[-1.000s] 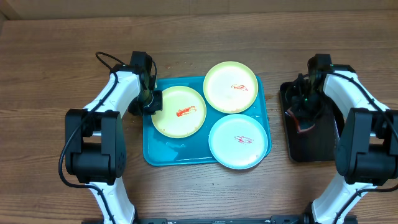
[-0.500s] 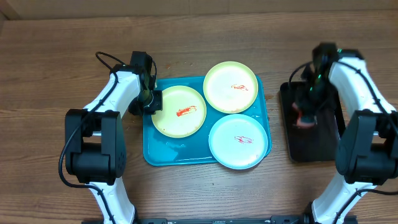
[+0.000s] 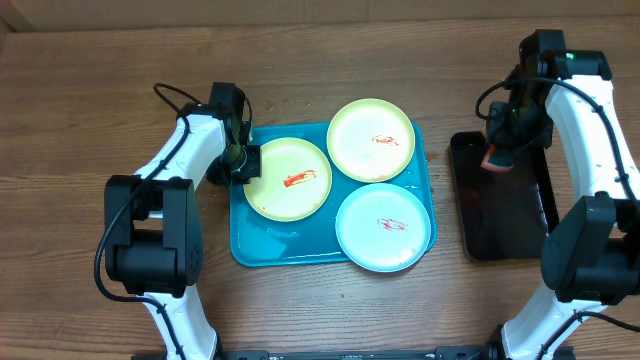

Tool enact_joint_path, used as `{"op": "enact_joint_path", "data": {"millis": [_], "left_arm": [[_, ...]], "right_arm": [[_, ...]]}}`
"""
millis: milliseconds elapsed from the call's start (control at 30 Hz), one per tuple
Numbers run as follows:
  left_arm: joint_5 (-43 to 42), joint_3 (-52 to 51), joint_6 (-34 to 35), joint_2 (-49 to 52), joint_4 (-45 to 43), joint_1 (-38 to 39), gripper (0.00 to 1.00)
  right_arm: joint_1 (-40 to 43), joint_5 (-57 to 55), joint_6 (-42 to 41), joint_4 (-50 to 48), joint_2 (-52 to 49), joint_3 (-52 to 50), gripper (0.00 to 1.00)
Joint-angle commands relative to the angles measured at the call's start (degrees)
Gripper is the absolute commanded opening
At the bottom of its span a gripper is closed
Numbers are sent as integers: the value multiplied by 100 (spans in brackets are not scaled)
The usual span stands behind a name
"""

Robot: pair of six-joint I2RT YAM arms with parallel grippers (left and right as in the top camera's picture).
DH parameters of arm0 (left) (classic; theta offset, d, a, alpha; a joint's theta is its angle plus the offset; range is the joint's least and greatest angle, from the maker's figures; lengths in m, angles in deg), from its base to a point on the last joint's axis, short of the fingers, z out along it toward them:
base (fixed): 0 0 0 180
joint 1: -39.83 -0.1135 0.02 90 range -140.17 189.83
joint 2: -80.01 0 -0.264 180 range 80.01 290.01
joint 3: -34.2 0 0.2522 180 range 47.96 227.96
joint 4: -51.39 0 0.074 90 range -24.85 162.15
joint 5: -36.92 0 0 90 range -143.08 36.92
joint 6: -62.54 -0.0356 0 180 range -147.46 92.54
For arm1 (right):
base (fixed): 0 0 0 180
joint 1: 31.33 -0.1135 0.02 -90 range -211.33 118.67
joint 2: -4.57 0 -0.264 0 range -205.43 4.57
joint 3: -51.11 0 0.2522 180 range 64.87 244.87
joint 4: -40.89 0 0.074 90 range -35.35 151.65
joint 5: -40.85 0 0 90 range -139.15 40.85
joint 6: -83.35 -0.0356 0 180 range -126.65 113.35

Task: Clean dirty plates on tray and stack at the side
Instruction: 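Carry the sponge with the right gripper onto the left yellow plate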

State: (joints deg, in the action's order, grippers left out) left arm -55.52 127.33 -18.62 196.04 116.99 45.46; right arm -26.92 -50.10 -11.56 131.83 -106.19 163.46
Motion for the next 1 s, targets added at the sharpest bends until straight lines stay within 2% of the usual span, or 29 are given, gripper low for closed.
{"op": "enact_joint_path", "data": {"millis": [0, 200, 333, 400, 533, 600, 767, 967], "left_arm": [[133, -177, 20, 173, -26, 2, 4], [90, -177, 42, 173, -22, 2, 4], [-9, -177, 42, 173, -22, 2, 4], [-59, -177, 42, 173, -24, 2, 4], [-57, -177, 42, 173, -20, 2, 4], [-57, -177, 37, 173, -2, 2, 4], [-46, -177, -13, 173, 46, -9, 4], [-125, -177, -455, 173, 111, -9, 4]], "right_arm": [[-9, -267, -549, -68, 146, -2, 4], [-48, 61, -715, -72, 146, 4, 4], [-227, 1543, -708, 20, 149, 138, 4], [-442, 1932, -686, 31, 149, 291, 4], [-1239, 1969, -831, -33, 146, 826, 4], [-1801, 1882, -1259, -308, 144, 1078, 4], [-2868, 1862, -1668, -1202, -70, 1099, 4], [-3613, 1576, -1923, -1694, -796, 1099, 4]]}}
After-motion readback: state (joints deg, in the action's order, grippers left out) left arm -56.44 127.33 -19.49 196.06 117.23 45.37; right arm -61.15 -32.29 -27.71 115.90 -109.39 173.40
